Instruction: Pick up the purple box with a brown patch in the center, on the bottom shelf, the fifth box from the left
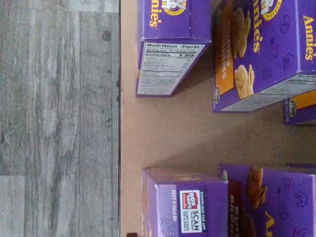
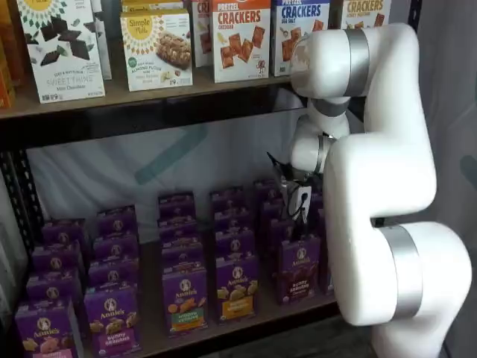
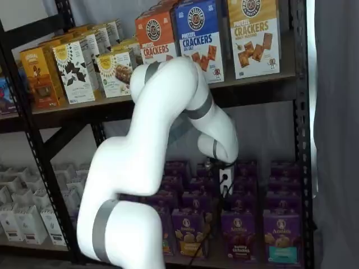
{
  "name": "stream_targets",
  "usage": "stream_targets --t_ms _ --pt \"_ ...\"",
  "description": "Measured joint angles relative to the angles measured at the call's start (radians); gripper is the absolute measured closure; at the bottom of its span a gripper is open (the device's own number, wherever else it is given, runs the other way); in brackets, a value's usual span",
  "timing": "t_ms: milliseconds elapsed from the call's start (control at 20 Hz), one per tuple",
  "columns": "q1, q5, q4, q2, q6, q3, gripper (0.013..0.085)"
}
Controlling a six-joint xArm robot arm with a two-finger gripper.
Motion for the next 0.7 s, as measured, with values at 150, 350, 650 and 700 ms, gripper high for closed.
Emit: stream_targets --t_ms 150,350,650,700 --pt "-0.005 0.019 -0.148 -0.008 0.122 0.016 0.013" --pt "-0.007 0.001 -0.173 -0.018 0.14 0.05 0.013" --pt "-0.011 -0.007 -0.172 -0.006 0.136 0.053 0.013" --pt "-0.011 -0.007 -0.174 -0.002 0.137 0.049 0.013"
